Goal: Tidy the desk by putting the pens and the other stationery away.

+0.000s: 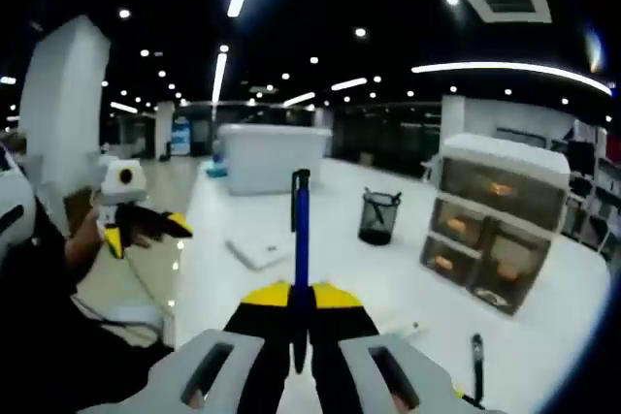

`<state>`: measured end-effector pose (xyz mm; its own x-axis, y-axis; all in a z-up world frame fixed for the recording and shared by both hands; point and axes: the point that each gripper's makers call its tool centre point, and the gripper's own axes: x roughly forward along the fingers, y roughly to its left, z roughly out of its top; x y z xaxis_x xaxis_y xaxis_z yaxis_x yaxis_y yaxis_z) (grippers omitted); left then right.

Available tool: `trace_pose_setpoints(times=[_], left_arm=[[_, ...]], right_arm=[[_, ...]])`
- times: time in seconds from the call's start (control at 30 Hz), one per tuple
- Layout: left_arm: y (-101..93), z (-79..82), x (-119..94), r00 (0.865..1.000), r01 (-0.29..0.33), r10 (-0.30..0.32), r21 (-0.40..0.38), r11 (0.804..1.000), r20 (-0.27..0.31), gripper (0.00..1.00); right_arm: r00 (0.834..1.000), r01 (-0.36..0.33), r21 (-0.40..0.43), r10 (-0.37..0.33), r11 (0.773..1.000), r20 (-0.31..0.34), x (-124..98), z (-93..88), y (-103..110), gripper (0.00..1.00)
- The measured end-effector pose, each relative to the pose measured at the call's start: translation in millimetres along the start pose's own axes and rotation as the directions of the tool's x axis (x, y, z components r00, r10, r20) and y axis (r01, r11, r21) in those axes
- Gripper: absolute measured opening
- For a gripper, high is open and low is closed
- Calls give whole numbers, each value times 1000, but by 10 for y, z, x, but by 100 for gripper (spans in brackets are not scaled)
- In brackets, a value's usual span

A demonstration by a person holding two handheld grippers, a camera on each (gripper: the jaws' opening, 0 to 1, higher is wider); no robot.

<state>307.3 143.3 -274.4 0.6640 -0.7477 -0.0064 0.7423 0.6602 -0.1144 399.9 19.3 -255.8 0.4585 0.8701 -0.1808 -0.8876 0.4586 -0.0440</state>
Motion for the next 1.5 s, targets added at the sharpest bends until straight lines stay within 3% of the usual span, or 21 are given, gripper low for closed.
trace_pose_setpoints(times=[0.23,0.4,0.6,0.7,1.0,1.27,1.5], left_arm=[[-36,80,108,1000,29,-29,1,1000,9,60],[-52,100,186,999,41,-41,3,999,14,60],[-94,120,283,998,54,-55,12,998,8,61],[-110,200,330,998,59,-60,14,998,32,60],[-149,297,533,995,84,-84,6,996,60,58],[-295,366,719,988,132,-132,1,991,75,56],[-306,418,806,987,118,-118,9,993,105,46]], right_arm=[[994,60,-10,-58,998,90,-129,-13,76,4],[981,118,-10,-115,993,157,-193,-64,153,4],[969,148,3,-146,989,198,-222,-102,216,4],[961,173,10,-171,985,218,-248,-113,198,4],[955,153,26,-155,988,255,-202,-128,324,4],[963,127,-53,-110,991,246,-76,-111,572,4],[965,99,-65,-80,993,248,-20,-103,702,4]])
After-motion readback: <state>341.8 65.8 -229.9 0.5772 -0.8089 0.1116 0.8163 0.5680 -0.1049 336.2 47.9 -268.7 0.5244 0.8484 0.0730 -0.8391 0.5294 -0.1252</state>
